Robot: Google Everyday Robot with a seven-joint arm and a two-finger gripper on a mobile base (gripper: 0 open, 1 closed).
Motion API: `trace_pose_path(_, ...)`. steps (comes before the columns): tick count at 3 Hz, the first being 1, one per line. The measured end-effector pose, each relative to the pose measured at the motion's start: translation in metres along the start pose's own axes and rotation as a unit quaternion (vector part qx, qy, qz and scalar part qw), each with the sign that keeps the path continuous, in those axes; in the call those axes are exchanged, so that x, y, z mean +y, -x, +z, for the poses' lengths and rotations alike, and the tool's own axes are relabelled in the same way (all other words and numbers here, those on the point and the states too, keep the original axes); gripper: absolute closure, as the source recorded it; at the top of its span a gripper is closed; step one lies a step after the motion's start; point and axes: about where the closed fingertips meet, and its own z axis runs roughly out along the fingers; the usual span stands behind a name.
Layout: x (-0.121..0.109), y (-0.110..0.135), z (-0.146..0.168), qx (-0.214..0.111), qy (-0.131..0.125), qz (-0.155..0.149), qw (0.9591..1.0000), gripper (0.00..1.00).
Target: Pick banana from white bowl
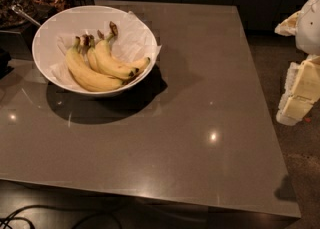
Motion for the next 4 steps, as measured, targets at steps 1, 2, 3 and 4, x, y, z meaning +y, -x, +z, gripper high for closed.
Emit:
trace_pose_path(1, 0.0, 0.0, 0.0, 0.0, 0.0, 0.0, 1.0, 0.0)
trace_pose_path(2, 0.002, 0.005, -0.001, 0.007, -0.006, 0.005, 0.9999, 0.0)
trace_pose_path(3, 0.007, 0.033, 0.0, 0.042, 0.0, 0.008, 0.9991, 0.0)
trace_pose_path(4, 0.005, 0.078, 0.013, 0.081, 0.01, 0.025, 0.9963, 0.0)
